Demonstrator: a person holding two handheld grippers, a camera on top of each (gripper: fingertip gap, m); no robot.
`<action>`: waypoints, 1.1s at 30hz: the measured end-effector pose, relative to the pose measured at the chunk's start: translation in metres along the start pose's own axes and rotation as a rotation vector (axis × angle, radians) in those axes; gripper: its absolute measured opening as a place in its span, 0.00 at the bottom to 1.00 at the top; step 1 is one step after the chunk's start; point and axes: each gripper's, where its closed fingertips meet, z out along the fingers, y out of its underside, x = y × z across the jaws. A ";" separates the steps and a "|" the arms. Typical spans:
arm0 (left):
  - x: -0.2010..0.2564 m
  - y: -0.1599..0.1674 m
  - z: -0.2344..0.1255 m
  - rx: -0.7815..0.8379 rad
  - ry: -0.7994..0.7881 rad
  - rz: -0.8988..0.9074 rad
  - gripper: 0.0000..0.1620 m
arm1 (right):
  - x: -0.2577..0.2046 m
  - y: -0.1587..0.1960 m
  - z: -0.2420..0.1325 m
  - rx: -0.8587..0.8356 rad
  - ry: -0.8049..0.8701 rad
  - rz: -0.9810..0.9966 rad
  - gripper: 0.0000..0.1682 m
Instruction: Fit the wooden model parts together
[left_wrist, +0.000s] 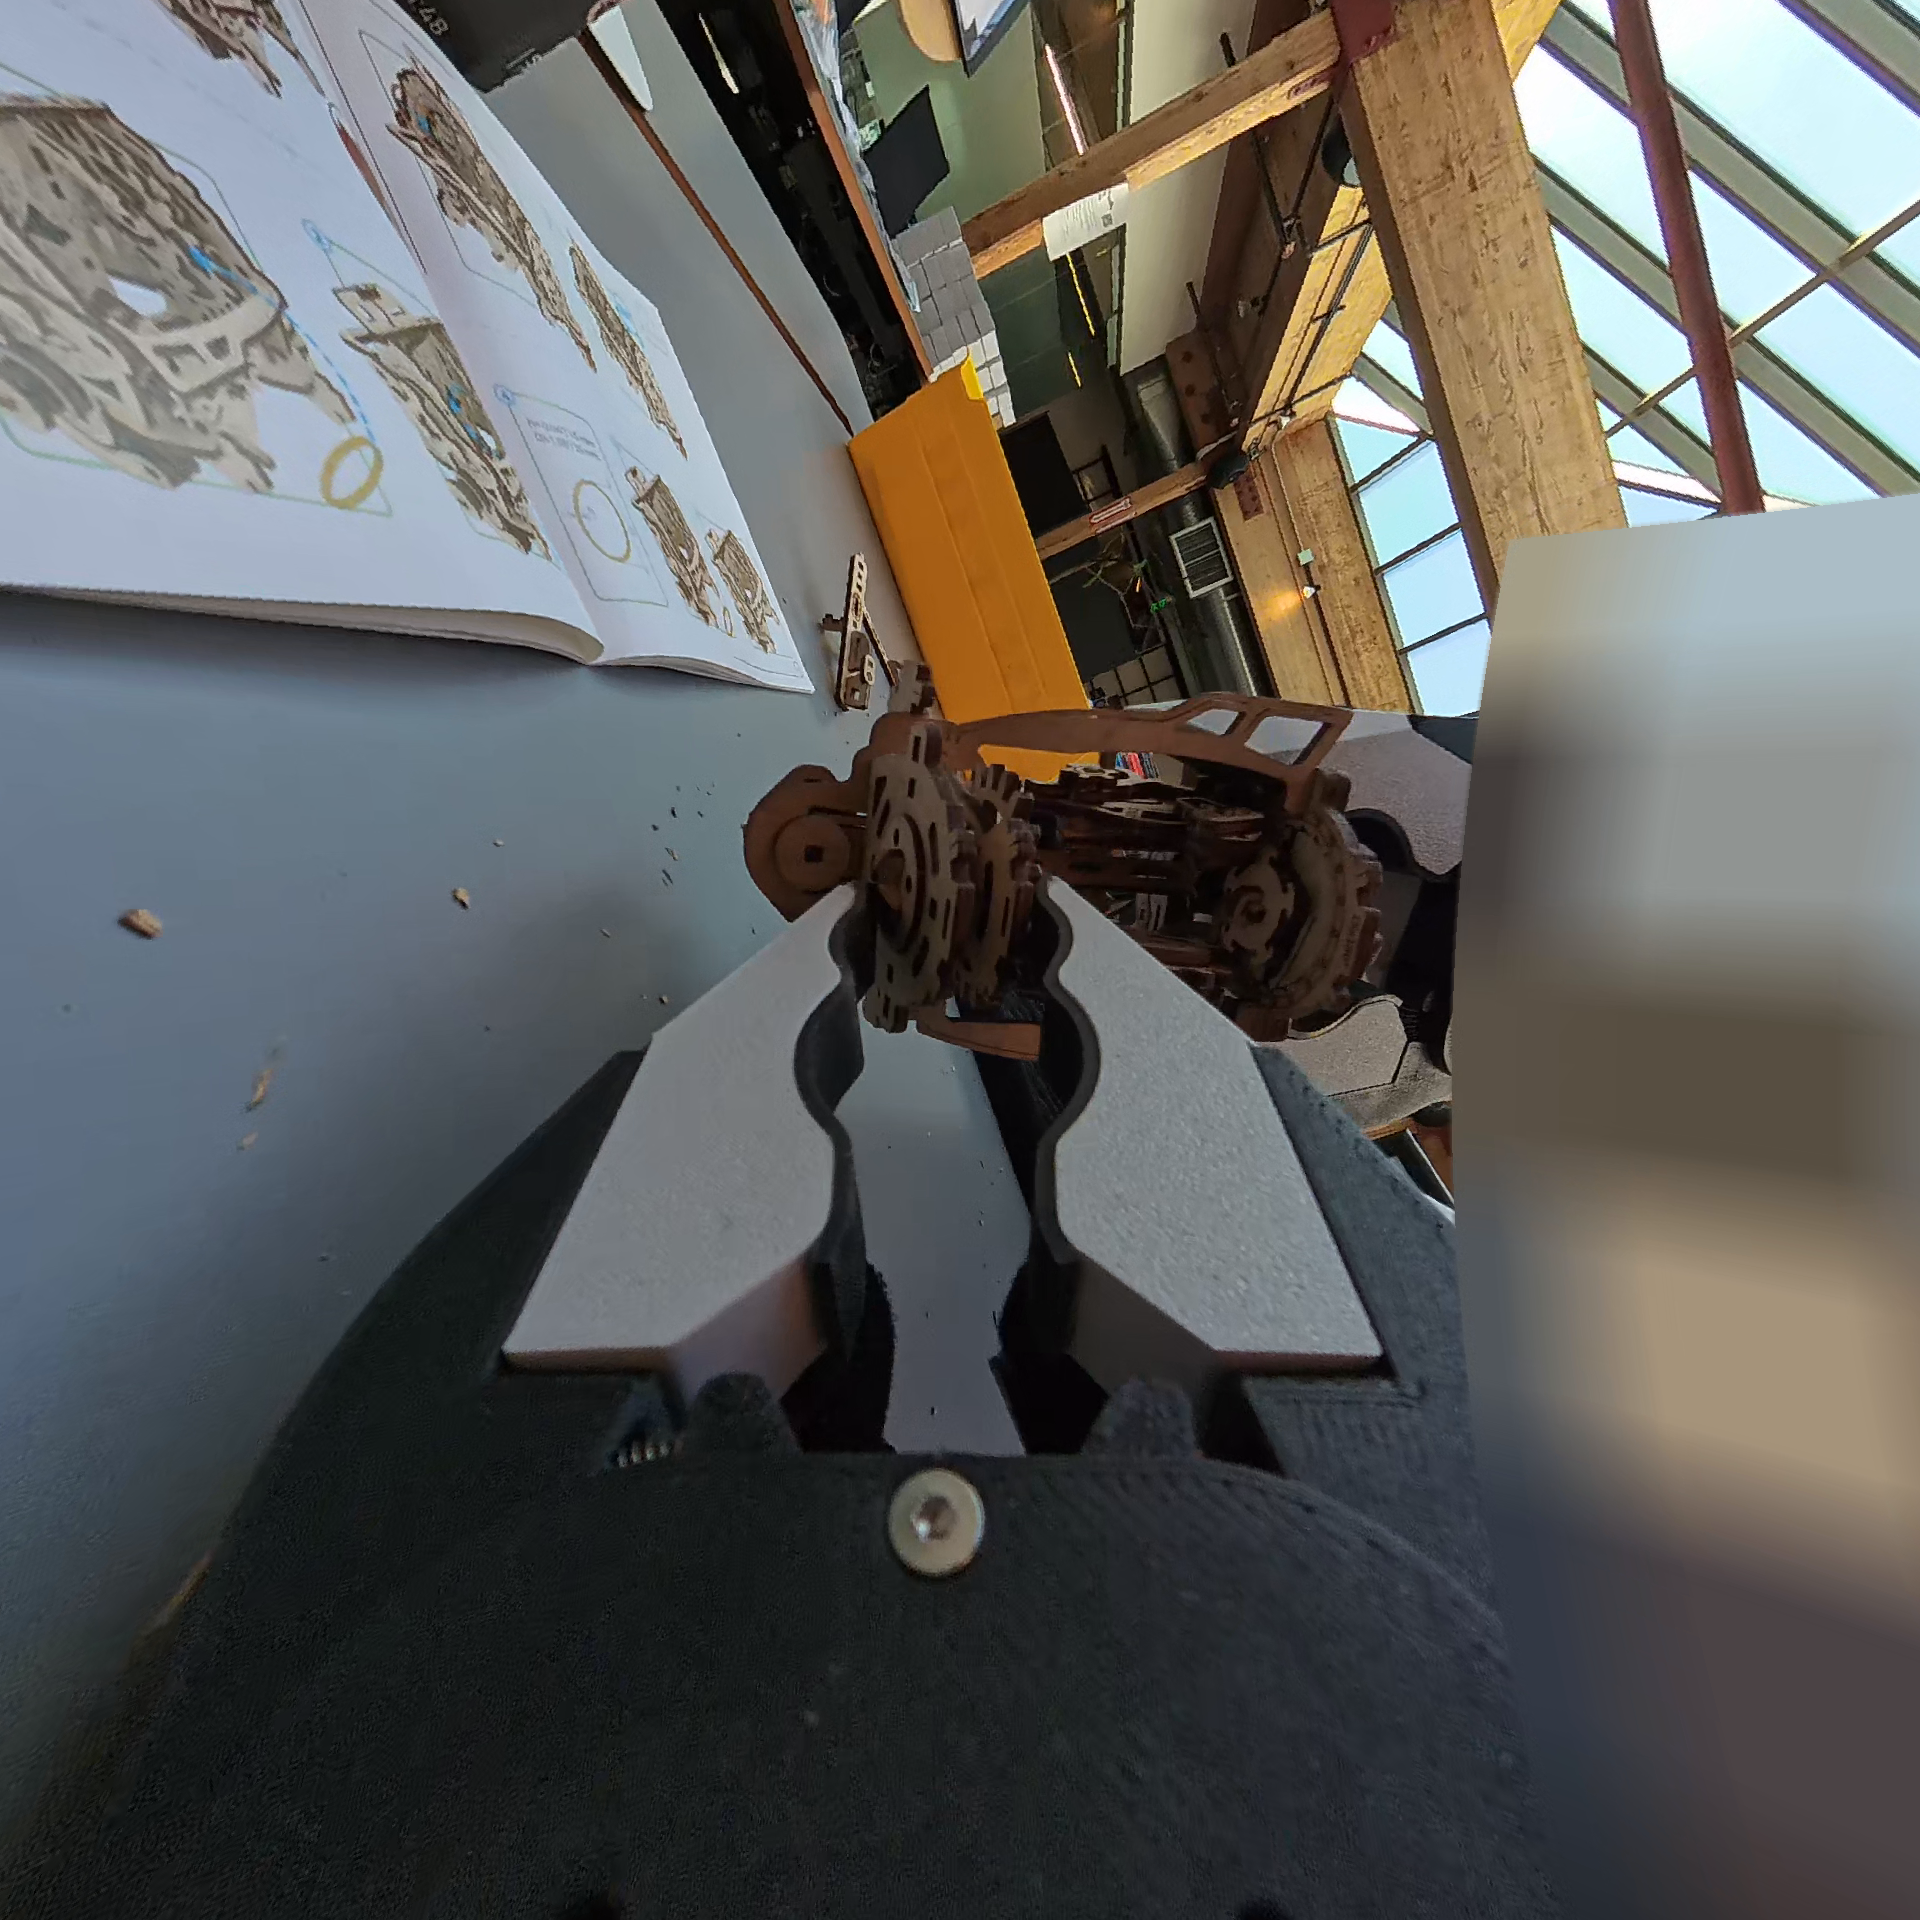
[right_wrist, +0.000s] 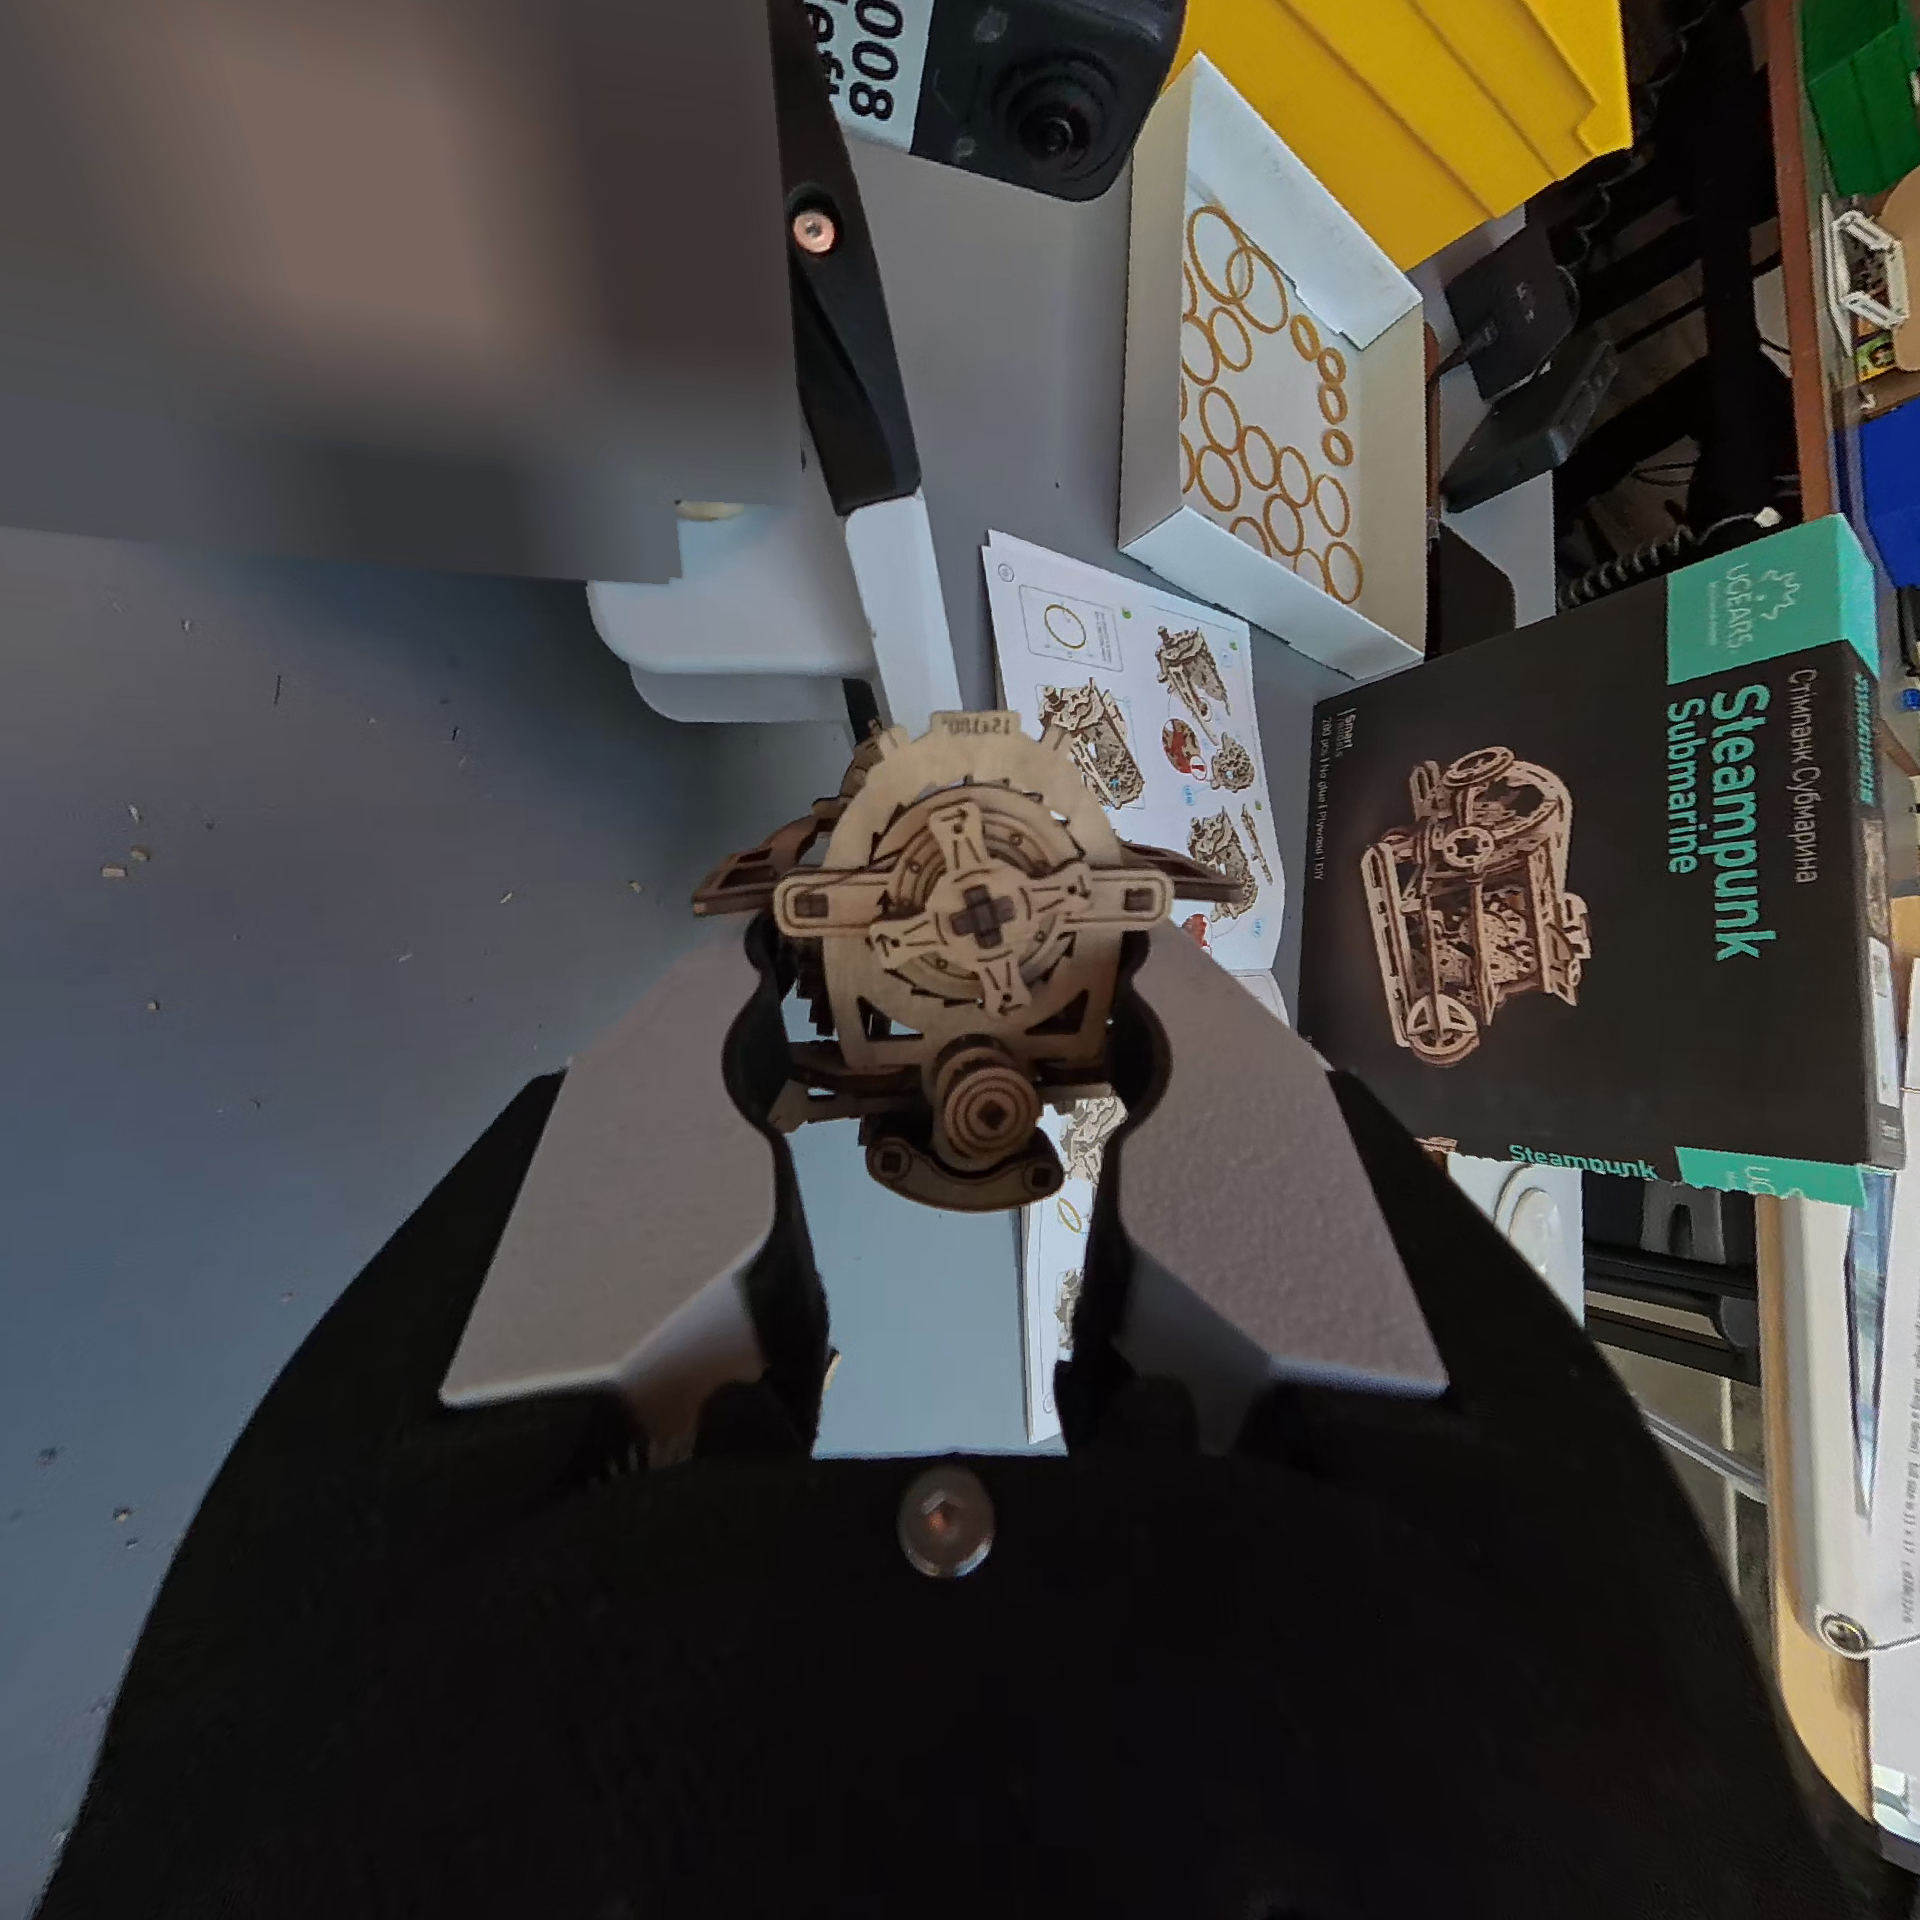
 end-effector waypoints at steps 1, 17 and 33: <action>0.000 0.001 0.000 0.000 0.002 -0.005 0.17 | 0.001 0.000 0.000 -0.002 0.010 -0.011 0.35; 0.001 0.006 0.001 -0.016 0.001 0.029 0.17 | -0.003 0.003 -0.002 -0.011 0.011 -0.088 0.35; -0.003 0.003 0.001 -0.001 -0.010 -0.005 0.17 | -0.003 0.005 0.003 -0.049 0.052 -0.083 0.34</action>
